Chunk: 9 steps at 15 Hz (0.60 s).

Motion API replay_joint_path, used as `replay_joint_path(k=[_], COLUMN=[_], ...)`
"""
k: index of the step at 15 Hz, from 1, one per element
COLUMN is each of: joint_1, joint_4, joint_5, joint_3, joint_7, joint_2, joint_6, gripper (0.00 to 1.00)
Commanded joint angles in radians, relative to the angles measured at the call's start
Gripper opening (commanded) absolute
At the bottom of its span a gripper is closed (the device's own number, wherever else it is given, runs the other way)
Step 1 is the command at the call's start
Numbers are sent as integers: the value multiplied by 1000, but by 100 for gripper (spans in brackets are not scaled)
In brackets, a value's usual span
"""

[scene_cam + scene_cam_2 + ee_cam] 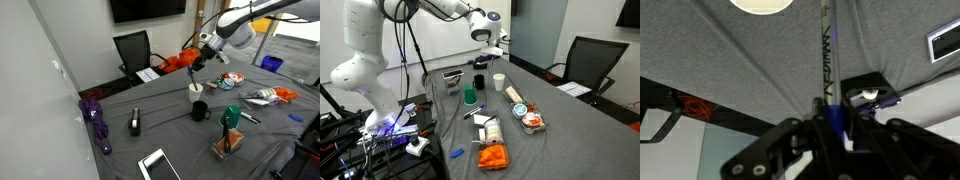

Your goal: Move the marker from the white cup to the black cup

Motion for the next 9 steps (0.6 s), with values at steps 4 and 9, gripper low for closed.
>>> replay_joint_path(k=[4,9], joint_1=[77,142], joint_4=[-42,-56], joint_5=[144,169], joint_3=[-101,-165], joint_7=[-82,-70], joint_2=[-36,-32], joint_6=[-115,-136], gripper=[5,5])
